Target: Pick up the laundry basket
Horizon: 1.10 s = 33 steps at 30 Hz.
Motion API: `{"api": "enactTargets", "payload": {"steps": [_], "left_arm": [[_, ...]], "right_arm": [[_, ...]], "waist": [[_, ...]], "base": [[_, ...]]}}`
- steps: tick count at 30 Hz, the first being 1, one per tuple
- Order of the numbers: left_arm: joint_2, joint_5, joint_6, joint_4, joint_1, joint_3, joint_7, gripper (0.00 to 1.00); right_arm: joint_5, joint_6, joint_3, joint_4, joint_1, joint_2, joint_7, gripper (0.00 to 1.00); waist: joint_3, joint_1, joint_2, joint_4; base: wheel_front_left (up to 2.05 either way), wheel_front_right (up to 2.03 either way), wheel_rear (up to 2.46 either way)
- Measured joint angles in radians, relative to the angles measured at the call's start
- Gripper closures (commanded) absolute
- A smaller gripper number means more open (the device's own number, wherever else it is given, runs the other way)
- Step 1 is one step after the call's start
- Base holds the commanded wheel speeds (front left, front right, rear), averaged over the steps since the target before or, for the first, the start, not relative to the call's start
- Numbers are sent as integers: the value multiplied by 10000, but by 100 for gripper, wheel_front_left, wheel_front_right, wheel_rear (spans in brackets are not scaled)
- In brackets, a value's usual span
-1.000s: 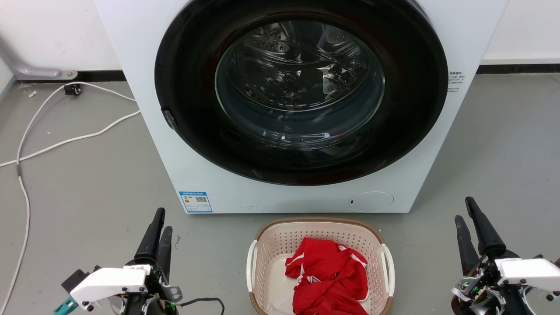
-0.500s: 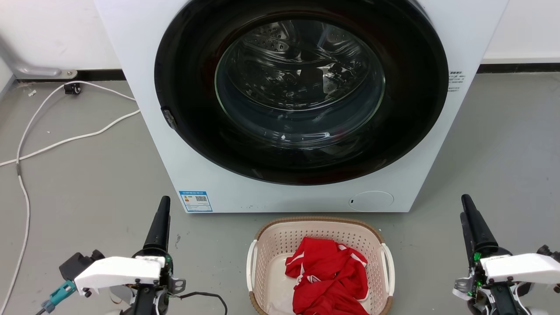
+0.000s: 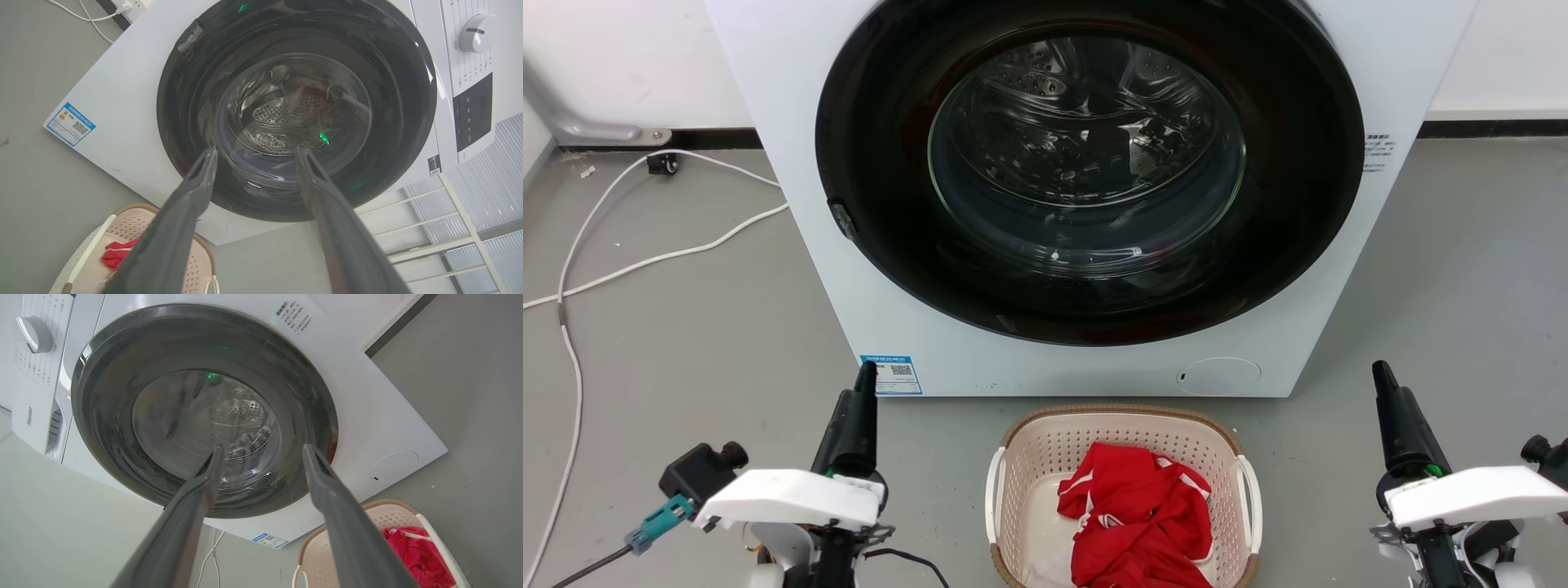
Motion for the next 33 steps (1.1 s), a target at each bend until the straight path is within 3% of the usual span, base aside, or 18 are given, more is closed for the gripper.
{"api": "enactTargets", "payload": {"steps": [10, 33], "left_arm": [[-2, 1753, 245, 167, -125, -491, -316, 0], [-2, 5133, 671, 725, -500, -1248, -974, 0]], "right_arm": [[-2236, 2, -69, -102, 17, 92, -115, 0], [-5580, 2, -46, -652, 364, 203, 19, 0]], "waist": [[-33, 0, 0, 34], [-35, 0, 0, 39]], "base": [[0, 0, 0], [0, 0, 0]]}}
